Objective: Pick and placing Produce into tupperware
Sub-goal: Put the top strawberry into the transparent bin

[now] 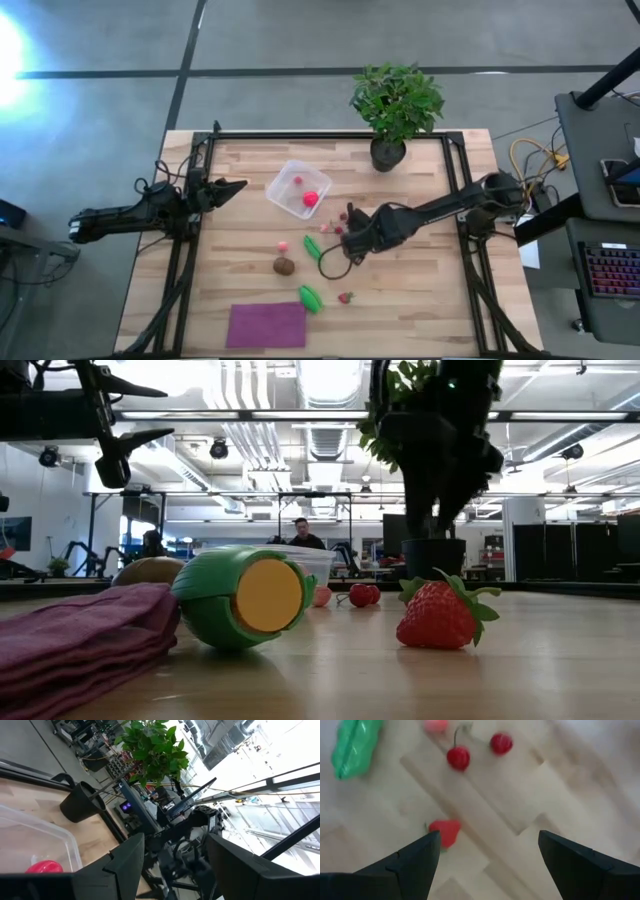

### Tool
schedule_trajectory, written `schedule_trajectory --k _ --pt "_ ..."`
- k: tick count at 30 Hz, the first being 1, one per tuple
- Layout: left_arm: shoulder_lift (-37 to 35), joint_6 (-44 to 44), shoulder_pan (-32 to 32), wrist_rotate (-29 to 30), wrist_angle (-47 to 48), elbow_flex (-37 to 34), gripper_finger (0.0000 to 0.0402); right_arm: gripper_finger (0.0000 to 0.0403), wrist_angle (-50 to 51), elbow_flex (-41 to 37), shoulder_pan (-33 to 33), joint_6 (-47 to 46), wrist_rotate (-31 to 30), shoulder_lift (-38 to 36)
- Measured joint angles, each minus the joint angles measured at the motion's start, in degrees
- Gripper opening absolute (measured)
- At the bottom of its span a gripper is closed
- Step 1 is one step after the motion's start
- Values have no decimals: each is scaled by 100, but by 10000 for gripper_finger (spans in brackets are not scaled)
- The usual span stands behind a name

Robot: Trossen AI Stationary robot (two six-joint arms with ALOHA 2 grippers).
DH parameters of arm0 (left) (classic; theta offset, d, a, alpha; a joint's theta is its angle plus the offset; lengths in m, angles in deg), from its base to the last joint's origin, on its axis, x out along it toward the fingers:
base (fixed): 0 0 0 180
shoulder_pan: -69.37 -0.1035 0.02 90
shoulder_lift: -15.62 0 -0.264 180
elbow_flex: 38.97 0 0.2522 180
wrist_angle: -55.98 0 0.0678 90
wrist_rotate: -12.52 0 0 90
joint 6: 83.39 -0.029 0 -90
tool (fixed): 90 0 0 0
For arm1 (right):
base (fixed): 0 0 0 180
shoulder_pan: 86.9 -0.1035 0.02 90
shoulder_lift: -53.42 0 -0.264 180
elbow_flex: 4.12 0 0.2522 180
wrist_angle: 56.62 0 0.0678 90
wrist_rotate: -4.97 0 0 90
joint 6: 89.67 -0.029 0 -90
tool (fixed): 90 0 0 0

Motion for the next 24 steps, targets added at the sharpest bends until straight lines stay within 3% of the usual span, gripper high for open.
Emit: schedule_trajectory --k 10,15,17,22,24 --pt "-8 35 1 -149 -10 -4 201 327 -297 -123 -245 -22 92 48" --pt "-2 597 1 -316 -5 -4 201 327 -301 -148 -48 -249 674 48" --pt "3 602 1 -320 0 -7 201 327 -331 -158 -15 276 622 48" --pt "22 161 1 -329 4 -9 201 327 -281 -204 -313 1914 -316 48" --pt "31 -13 -3 -329 6 -9 201 327 -271 -258 -354 2171 -347 48"
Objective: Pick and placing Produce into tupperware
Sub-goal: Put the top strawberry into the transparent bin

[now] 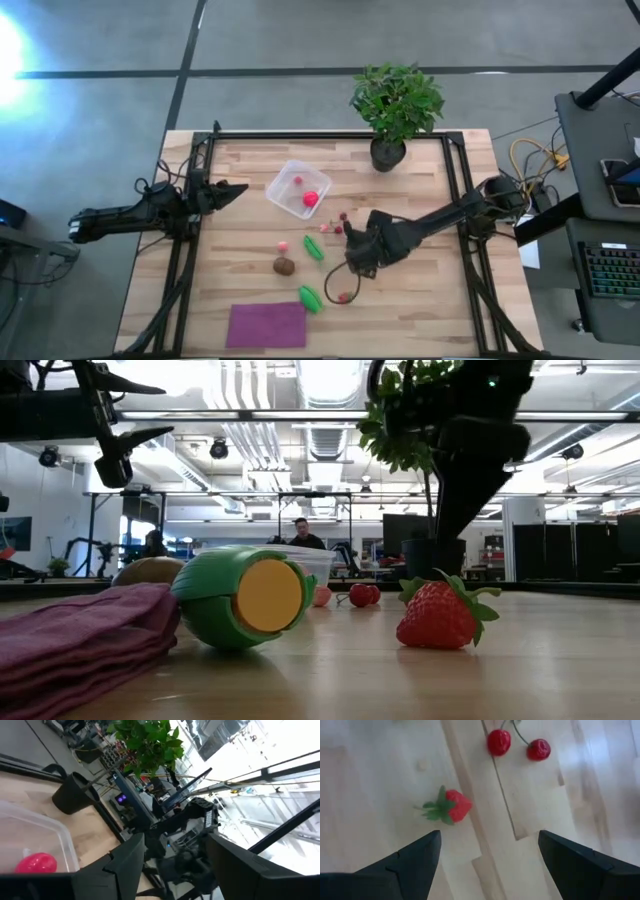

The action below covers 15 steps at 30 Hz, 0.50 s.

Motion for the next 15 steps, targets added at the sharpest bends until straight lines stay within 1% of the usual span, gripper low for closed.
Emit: schedule_trajectory --k 2,3,7,8,11,13,15 --pt "0 108 -1 2 -2 0 201 327 -28 -44 48 -24 239 0" --pt "5 159 -1 0 -1 0 201 327 -34 -83 49 52 222 0" --pt "4 119 -1 -14 2 -6 201 327 -176 -322 -179 1103 -294 0" --pt "27 119 -1 -14 4 -7 201 327 -232 -398 -217 1410 -326 0" --pt "48 116 -1 -15 23 -15 201 327 -452 -623 -215 2267 -325 8" --pt "57 115 -1 -14 7 -15 201 327 -585 -766 -195 2490 -322 9" --pt "60 122 -1 -1 11 -15 201 327 -790 -825 -177 2591 -53 13"
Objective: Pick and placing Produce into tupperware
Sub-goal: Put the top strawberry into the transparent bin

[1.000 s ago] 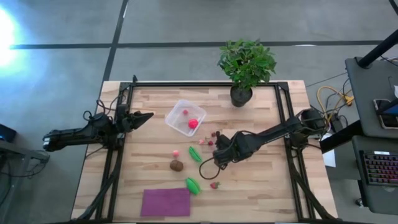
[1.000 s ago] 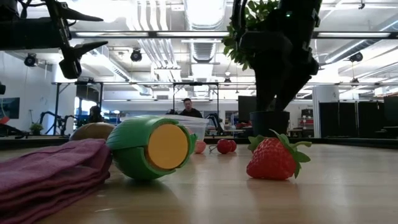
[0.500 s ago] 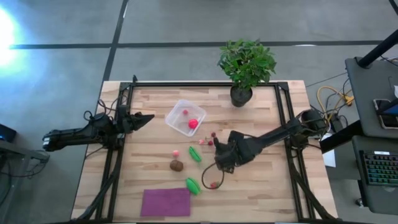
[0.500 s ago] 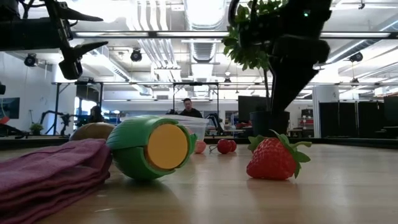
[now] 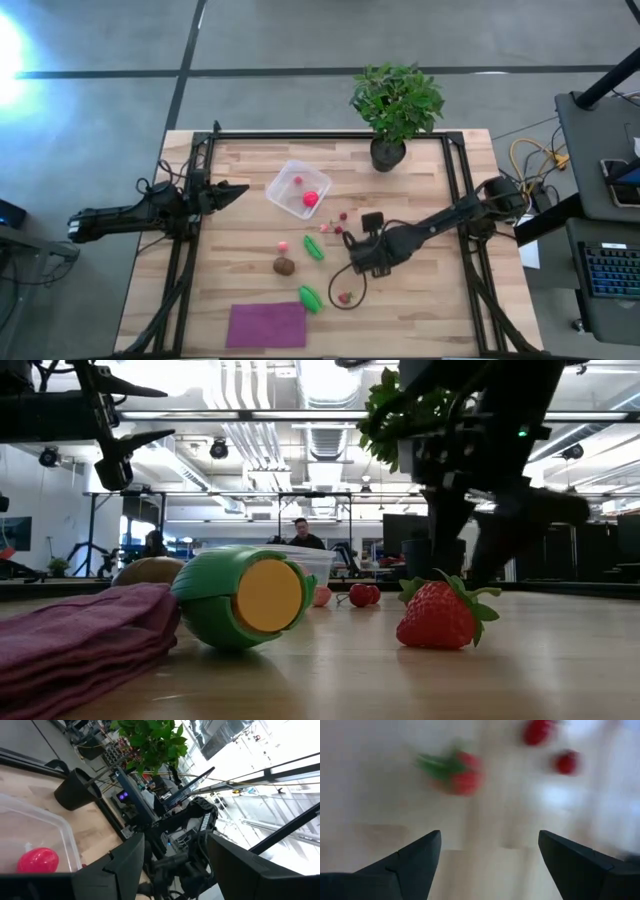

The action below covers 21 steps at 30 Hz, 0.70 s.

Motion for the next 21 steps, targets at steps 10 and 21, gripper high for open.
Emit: schedule_trajectory --k 10,21 --pt "10 21 0 22 -9 0 201 327 -440 139 267 -794 885 0" --pt "15 52 0 35 -6 0 201 327 -895 167 1082 -2464 2220 42"
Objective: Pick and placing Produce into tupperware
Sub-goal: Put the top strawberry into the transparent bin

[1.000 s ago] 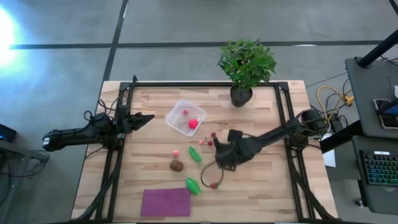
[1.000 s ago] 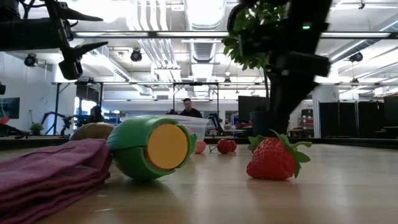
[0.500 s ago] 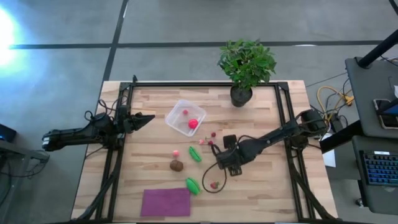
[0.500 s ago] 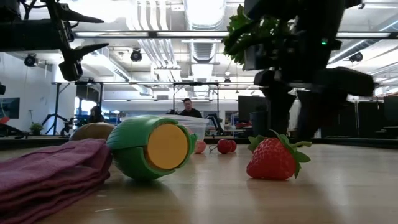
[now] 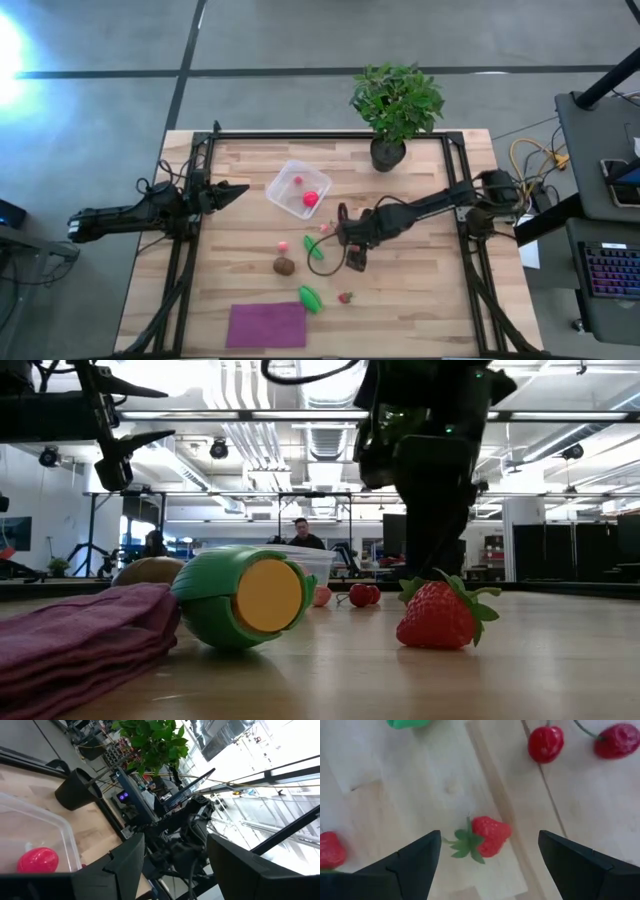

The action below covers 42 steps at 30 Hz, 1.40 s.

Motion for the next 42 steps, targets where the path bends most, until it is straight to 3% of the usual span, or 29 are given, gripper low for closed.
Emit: schedule_trajectory --k 8,15,21,29,35,38,42 --pt "7 8 0 -2 -1 0 201 327 -13 -24 191 -409 412 28" --pt "9 7 0 -2 0 0 201 327 58 -39 492 -3396 642 141" --pt "8 7 0 -2 0 0 201 327 35 -39 426 -4540 711 140" --pt "2 6 0 -2 -1 0 201 327 -24 -39 368 -5189 478 140" --pt "-4 6 0 -4 0 0 201 321 22 -31 347 -5253 690 254" --pt "-4 4 0 -5 1 0 201 295 -11 22 321 -5230 763 323" --pt "-4 4 0 -14 0 0 201 250 -14 107 301 -5270 405 302"
